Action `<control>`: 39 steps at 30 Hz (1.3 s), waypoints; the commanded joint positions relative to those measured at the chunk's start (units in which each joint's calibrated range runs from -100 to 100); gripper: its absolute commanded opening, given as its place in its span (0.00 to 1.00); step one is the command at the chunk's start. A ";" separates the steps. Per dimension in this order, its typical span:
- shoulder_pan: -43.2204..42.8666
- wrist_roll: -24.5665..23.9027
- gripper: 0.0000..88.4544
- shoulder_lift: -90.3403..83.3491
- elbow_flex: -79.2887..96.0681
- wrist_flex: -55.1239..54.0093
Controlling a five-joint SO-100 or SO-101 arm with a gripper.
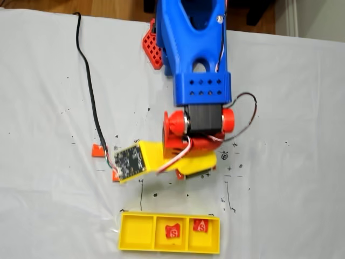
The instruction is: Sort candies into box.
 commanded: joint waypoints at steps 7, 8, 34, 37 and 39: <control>0.47 -2.30 0.11 -4.78 2.90 3.47; 0.38 -2.34 0.13 -4.61 3.17 3.88; -3.43 -2.64 0.34 3.87 5.72 1.01; -4.15 -3.08 0.35 5.39 5.45 0.28; -4.51 -3.37 0.35 6.24 4.99 0.19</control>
